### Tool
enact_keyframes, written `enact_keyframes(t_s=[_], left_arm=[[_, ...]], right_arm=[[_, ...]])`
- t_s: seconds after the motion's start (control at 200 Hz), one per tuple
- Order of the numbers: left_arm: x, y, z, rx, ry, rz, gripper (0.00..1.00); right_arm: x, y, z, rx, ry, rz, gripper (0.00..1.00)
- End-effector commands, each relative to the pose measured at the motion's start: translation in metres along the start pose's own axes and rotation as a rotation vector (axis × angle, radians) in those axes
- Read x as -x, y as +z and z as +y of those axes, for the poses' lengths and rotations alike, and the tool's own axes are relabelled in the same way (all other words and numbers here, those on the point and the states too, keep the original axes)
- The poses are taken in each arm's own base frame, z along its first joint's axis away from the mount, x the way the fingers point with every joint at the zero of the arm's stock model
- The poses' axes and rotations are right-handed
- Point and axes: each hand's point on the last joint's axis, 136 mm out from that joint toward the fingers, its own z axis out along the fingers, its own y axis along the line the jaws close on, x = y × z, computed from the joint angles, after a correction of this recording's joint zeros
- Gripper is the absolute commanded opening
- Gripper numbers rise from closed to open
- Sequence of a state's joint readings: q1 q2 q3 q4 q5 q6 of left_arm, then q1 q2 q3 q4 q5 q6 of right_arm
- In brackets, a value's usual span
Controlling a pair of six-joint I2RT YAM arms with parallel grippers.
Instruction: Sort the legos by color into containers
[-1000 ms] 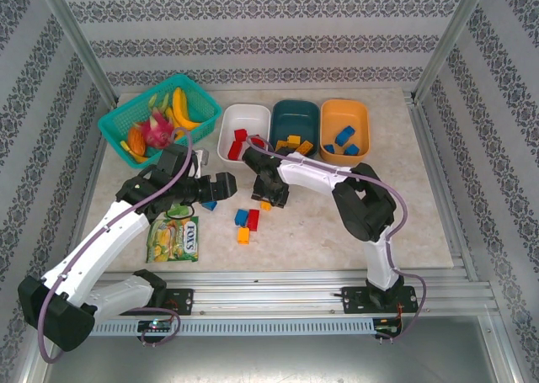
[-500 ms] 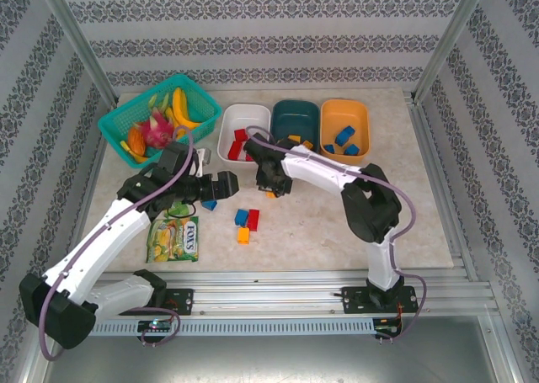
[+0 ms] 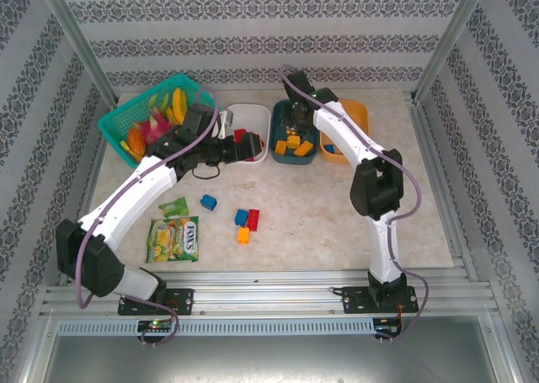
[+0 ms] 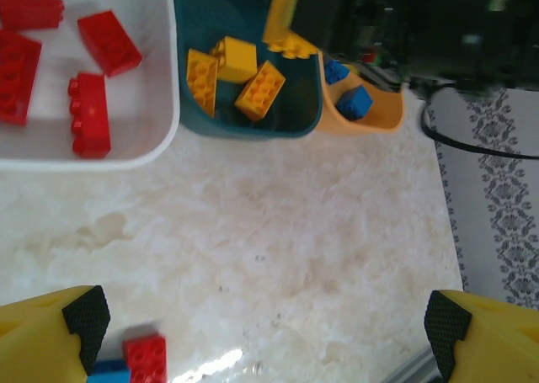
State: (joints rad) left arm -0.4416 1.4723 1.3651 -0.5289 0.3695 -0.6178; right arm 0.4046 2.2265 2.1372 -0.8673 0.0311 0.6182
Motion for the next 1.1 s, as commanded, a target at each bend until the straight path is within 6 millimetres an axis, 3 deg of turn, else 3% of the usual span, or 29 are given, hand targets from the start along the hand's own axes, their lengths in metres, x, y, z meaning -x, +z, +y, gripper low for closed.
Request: enact_keyframes(t_s=[0.0, 0.305, 0.425, 0.54, 0.719, 0.904, 1.094], left_arm=[[0.028, 0.009, -0.010, -0.055, 0.013, -0.044, 0.98], [0.047, 0.025, -0.007, -0.056, -0.023, -0.056, 0.98], [0.043, 0.026, -0.002, -0.039, -0.030, -0.046, 0.98], [0.038, 0.025, 0.003, -0.023, -0.043, -0.041, 0.98], [0.026, 0.017, 0.014, 0.023, -0.056, -0.033, 0.98], [0.009, -0.001, 0.024, 0.064, -0.056, -0.025, 0.98], [-0.019, -0.021, 0.039, 0.109, -0.046, -0.001, 0.98]], right_arm=[[0.007, 0.029, 0.002, 0.095, -0.048, 0.087, 0.26], [0.019, 0.094, -0.017, 0.185, 0.020, 0.171, 0.36], [0.021, 0.099, -0.017, 0.215, 0.029, 0.181, 0.42], [0.023, 0.096, -0.014, 0.239, 0.021, 0.183, 0.55], [0.038, 0.058, -0.005, 0.253, -0.003, 0.129, 0.68], [0.064, -0.013, 0.008, 0.264, -0.029, -0.009, 0.67], [0.062, -0.074, 0.019, 0.296, -0.055, -0.115, 0.66]])
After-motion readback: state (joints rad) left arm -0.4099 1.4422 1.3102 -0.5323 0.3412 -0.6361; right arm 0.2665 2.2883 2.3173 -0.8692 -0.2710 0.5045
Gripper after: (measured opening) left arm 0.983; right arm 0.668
